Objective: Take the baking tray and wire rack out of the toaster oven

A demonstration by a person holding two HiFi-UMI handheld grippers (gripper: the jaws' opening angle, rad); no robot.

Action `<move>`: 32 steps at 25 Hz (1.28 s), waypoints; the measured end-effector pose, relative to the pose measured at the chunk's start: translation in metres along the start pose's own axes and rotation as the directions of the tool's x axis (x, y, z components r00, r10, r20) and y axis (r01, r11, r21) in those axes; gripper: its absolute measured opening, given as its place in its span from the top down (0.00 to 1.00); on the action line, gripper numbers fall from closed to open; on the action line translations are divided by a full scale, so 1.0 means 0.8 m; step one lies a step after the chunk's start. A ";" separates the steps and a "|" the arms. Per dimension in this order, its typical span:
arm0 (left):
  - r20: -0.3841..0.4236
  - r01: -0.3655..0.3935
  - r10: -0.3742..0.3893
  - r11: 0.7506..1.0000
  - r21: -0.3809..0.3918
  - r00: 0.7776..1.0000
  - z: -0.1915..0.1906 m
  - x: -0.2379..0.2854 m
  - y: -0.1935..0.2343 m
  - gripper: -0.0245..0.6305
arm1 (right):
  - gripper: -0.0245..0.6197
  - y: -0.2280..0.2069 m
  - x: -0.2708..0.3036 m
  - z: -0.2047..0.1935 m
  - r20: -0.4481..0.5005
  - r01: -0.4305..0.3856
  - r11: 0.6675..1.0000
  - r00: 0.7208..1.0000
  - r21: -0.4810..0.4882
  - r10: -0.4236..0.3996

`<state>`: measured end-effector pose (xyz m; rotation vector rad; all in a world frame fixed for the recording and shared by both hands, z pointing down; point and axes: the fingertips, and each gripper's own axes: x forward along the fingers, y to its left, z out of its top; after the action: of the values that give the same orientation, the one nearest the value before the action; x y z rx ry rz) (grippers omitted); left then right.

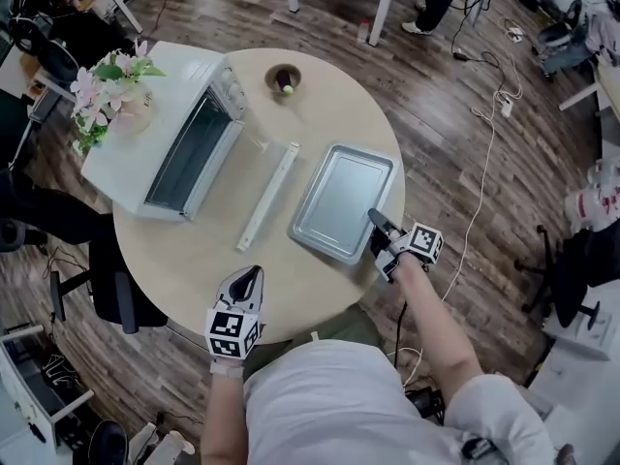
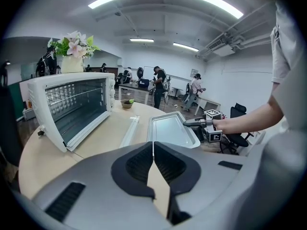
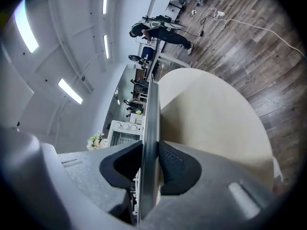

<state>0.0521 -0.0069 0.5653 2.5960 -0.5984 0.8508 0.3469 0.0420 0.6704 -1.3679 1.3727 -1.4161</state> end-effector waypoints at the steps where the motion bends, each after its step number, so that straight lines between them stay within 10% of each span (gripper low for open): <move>1: 0.000 -0.012 0.012 1.000 -0.005 1.000 0.000 0.001 -0.004 0.97 | 0.81 -0.005 0.000 0.005 -0.009 0.012 1.000 1.000 0.011 -0.012; 6: -0.007 -0.055 0.055 0.998 -0.028 0.998 -0.001 0.011 -0.018 0.97 | 0.81 -0.010 0.023 0.037 -0.051 -0.047 0.998 0.998 -0.032 0.045; 16: 0.008 -0.136 0.137 0.987 -0.079 0.990 0.000 0.024 -0.035 0.97 | 0.81 -0.040 0.047 0.064 -0.126 0.131 0.973 0.980 -0.189 -0.156; 32: 0.017 -0.210 0.214 0.968 -0.137 0.977 -0.012 0.029 -0.049 0.97 | 0.81 -0.067 0.070 0.088 -0.167 0.217 0.803 0.917 -0.555 -0.362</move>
<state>0.0837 0.0239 0.5797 2.4579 -0.9234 0.8033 0.4148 -0.0173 0.7241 -1.8606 1.8935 -1.5261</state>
